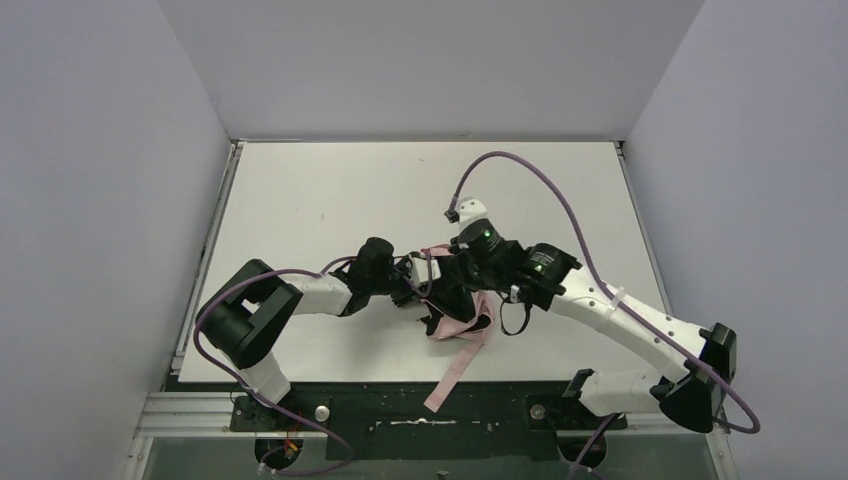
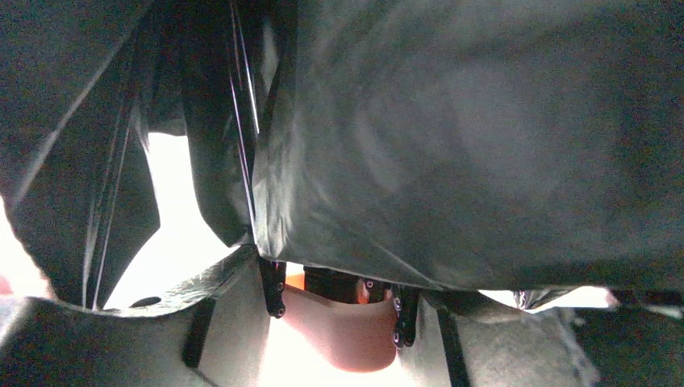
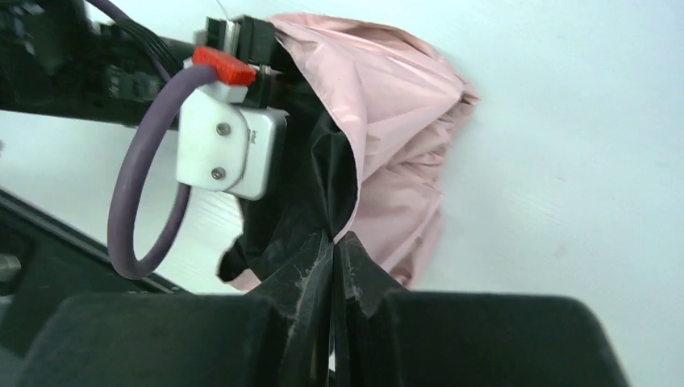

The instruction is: Put away the umbrella

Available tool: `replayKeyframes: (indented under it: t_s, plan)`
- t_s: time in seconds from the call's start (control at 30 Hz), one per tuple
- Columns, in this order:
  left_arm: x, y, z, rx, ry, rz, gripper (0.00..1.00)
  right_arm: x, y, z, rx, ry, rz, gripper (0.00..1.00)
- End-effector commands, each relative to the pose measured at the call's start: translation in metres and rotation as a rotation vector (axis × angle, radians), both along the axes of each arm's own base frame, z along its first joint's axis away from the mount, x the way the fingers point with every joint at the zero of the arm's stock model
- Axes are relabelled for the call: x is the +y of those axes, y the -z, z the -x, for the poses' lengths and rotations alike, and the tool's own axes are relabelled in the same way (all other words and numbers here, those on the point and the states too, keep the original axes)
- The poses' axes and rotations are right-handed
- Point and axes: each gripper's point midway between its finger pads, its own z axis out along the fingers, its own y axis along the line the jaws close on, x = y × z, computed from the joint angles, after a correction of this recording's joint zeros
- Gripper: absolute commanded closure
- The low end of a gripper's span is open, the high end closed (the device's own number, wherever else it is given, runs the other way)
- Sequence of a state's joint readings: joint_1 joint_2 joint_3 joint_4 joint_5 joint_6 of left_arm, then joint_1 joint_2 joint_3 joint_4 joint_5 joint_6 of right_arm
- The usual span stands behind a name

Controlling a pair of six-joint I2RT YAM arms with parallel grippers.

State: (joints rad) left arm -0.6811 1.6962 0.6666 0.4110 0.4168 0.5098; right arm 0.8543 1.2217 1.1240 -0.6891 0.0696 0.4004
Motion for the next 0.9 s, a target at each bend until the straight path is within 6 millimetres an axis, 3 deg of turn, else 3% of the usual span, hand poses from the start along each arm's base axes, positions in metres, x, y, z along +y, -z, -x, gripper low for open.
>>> replayKeyframes:
  t_s: [0.0,0.33,0.5,0.57,0.67,0.8,0.87]
  plan:
    - [-0.005,-0.022,-0.015,-0.061,-0.03,0.02,1.0,-0.05,0.004,-0.005,-0.127,0.118,0.417,1.0]
    - [-0.003,-0.022,-0.017,-0.063,-0.041,0.014,1.0,-0.075,-0.033,-0.01,-0.323,0.229,0.731,1.0]
    - [-0.003,-0.02,-0.018,-0.06,-0.044,0.008,1.0,-0.068,-0.059,-0.015,-0.398,0.213,0.783,1.0]
    - [-0.003,-0.02,-0.017,-0.057,-0.044,0.007,1.0,-0.058,-0.06,-0.011,-0.392,0.163,0.79,1.0]
    - [-0.003,-0.019,-0.017,-0.055,-0.043,0.006,1.0,-0.031,-0.041,0.006,-0.307,-0.025,0.733,0.94]
    - [-0.004,-0.019,-0.017,-0.051,-0.04,0.008,1.0,0.018,-0.015,0.045,-0.161,-0.263,0.421,0.82]
    - [-0.004,-0.019,-0.017,-0.054,-0.041,0.009,1.0,0.035,-0.016,0.056,-0.135,-0.305,0.264,0.69]
